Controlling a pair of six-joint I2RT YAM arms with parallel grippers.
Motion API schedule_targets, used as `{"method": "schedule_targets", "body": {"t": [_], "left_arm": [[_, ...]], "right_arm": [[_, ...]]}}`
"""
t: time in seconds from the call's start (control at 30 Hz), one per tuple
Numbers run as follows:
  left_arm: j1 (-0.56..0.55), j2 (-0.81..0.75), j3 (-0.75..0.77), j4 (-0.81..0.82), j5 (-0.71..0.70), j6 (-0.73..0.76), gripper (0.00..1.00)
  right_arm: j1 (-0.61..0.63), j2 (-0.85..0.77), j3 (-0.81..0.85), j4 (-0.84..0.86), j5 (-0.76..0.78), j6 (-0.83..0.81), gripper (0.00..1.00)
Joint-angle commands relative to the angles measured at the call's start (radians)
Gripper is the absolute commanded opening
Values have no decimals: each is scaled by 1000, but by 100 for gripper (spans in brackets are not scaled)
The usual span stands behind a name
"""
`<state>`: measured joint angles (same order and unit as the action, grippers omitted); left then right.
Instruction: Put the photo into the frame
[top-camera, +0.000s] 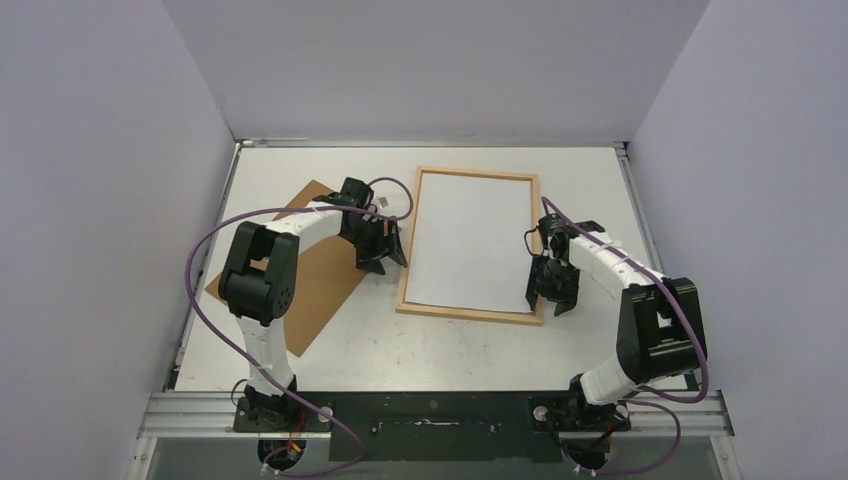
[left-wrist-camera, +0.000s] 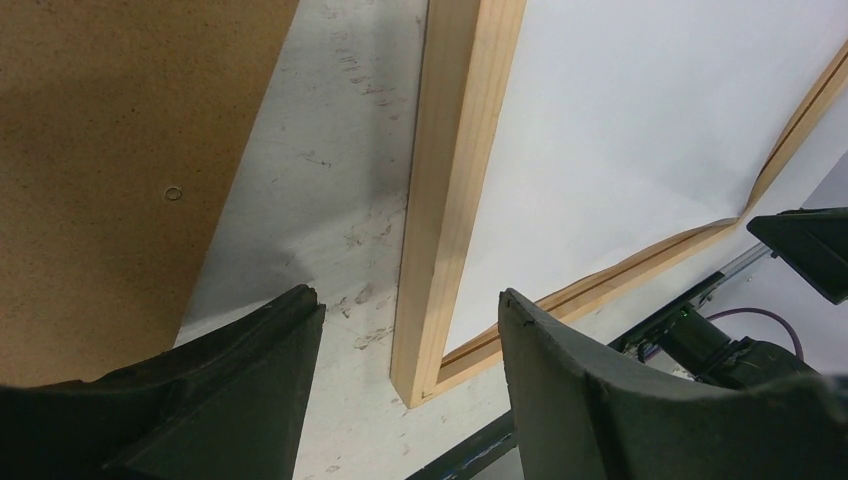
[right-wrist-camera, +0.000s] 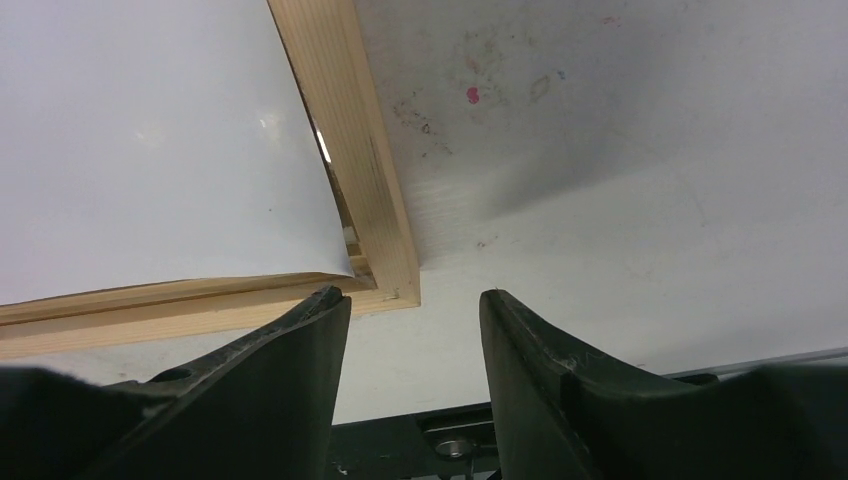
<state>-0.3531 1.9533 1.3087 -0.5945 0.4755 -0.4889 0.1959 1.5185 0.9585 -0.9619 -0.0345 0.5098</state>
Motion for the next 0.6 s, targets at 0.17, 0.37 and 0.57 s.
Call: {"method": "schedule_targets", "body": {"t": [0.17,0.37,0.57], "left_arm": [[-10,8,12,-2,-5,21,62],[-10,7,20,-6,-7,20,62],[-10,0,49,-31,-19,34,62]], "right_arm": [[-7,24,-10,76,31,20,50],[-7,55,-26,109,31,26,49],[-7,57,-41,109,31,17,34]]}}
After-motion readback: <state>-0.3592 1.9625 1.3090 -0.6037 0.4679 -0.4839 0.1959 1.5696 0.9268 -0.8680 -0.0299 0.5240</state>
